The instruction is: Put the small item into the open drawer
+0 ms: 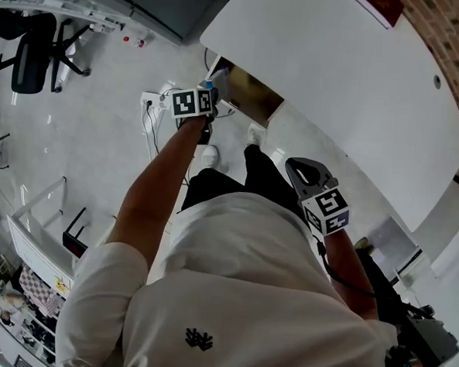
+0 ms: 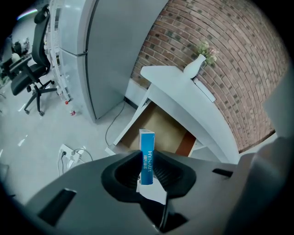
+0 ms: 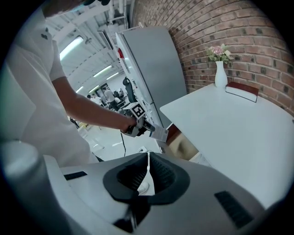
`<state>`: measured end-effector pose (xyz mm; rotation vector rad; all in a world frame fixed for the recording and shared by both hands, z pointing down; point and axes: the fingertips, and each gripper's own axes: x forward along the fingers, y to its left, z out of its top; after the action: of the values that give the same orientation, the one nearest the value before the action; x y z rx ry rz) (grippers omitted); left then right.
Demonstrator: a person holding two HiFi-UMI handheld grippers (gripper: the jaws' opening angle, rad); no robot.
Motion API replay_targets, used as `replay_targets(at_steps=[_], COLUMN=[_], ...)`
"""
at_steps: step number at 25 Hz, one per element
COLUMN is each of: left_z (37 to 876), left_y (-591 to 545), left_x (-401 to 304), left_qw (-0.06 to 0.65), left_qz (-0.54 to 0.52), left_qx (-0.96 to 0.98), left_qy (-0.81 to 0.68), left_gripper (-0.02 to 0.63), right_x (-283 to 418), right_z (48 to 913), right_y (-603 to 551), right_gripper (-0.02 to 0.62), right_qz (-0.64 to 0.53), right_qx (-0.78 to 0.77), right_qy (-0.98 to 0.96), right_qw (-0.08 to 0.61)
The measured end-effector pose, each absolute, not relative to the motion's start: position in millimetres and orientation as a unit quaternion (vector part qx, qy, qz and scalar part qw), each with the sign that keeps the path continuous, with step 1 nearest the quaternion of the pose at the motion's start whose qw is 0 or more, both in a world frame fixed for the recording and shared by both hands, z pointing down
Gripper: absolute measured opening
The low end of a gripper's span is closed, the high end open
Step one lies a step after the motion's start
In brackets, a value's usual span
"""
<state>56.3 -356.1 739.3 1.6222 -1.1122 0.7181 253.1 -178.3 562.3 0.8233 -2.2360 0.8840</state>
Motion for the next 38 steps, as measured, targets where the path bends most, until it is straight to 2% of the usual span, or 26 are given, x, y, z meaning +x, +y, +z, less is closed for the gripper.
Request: replay_targets(at_steps=[20, 38], left_z=[845.5, 868.2], left_y=[-412.4, -422.0], left_x=[53.1, 56.5], left_qw=[0.535, 0.531], left_qz=[0.320, 0.333], left_qx=[0.623, 0.619], left_qy=[-0.473, -0.473], left_gripper=[0.084, 0.091], right_x=[281.1, 283.1], right_z=[605.6, 614.7], right_y=[-218.1, -214.7], right_gripper=[0.038, 0.038], right_qz=[0.362, 0.376], right_qx=[0.285, 0.295], right_qy=[-0.821, -0.812], right_qw=[0.337, 0.336])
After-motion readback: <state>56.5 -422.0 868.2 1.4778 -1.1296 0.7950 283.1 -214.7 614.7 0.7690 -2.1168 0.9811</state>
